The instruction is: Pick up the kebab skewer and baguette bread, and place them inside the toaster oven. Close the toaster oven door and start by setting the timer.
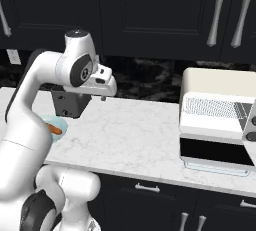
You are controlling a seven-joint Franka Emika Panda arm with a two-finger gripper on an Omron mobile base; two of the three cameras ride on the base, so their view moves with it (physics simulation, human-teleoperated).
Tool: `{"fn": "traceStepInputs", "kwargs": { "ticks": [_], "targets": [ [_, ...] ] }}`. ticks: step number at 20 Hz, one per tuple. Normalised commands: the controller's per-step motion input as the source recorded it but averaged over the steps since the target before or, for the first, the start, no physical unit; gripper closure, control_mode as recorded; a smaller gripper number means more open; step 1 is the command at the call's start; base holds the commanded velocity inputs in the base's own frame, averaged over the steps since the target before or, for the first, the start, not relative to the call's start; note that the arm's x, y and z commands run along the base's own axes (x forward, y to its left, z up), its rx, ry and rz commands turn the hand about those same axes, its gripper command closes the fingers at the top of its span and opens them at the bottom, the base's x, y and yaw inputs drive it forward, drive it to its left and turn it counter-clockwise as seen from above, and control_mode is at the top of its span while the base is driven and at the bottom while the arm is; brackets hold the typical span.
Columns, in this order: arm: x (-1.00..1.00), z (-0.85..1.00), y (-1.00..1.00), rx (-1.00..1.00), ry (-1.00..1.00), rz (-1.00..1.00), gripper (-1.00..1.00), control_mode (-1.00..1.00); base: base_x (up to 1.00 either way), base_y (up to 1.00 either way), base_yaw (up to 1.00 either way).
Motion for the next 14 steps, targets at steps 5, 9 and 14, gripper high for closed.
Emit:
{"fn": "traceStepInputs", "kwargs": {
  "ticks": [5,9,14],
  "targets": [
    [-0.09,-0.01,-0.96,0.01,-0.04,0.0,-1.0,-1.0,0.0,0.0,0.0],
    [-0.31,-0.01,-1.0,0.02,-0.19,0.0,-1.0,-1.0,0.0,0.0,0.0],
    [-0.18,-0.05,-0.99,0.0,-0.33,0.0,-1.0,-1.0,0.0,0.0,0.0]
  ]
}}
